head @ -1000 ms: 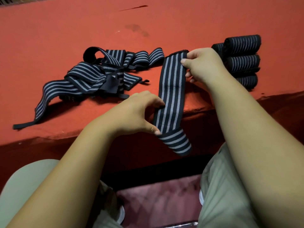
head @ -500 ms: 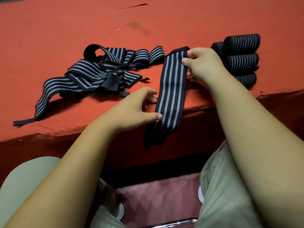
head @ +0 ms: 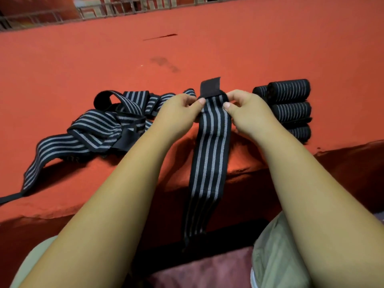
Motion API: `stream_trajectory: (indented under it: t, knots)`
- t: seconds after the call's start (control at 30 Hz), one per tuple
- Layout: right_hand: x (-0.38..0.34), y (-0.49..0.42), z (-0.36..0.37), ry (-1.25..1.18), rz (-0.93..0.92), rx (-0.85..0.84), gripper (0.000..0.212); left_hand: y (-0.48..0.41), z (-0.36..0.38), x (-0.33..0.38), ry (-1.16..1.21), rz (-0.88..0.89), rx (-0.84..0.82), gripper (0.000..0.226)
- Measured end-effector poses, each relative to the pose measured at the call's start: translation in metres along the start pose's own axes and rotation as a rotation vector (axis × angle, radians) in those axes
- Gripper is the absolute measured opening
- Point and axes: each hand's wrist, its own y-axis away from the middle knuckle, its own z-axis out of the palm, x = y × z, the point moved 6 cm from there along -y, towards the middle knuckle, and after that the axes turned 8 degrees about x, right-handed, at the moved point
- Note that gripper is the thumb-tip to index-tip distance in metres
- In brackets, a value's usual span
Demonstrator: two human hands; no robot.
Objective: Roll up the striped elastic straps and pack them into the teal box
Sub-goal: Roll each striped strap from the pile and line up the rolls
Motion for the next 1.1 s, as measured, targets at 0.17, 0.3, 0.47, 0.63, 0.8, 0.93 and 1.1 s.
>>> stream_trajectory:
  t: [0.17,0.3,0.47,0.63,0.8,0.93,1.1]
  knots:
    - [-0.004,-0.009,-0.012,0.086,-0.036,0.026,0.019,-0.041,0.015,0.007,0.269,-0.166,-0.048,0.023]
    - [0.000,-0.025,-0.020,0.104,0.013,0.140,0.022,-0.059,0.038,0.012,0.390,-0.257,-0.079,0.017]
    - [0.009,-0.032,-0.019,0.258,0.024,0.190,0.036,-0.086,0.071,0.001,0.476,-0.321,0.013,0.010]
    - [0.023,-0.033,-0.002,0.207,0.118,0.064,0.041,-0.111,0.093,-0.007,0.169,-0.188,0.054,0.007]
    - [0.027,-0.033,0.001,0.237,0.174,-0.025,0.044,-0.115,0.106,-0.014,-0.171,-0.036,-0.096,0.042]
    - [0.024,-0.029,0.003,0.231,0.195,-0.046,0.041,-0.092,0.091,-0.009,-0.166,0.046,-0.130,0.056]
    - [0.018,-0.015,0.003,0.217,0.194,-0.050,0.039,-0.054,0.066,-0.015,-0.157,0.093,-0.158,0.048]
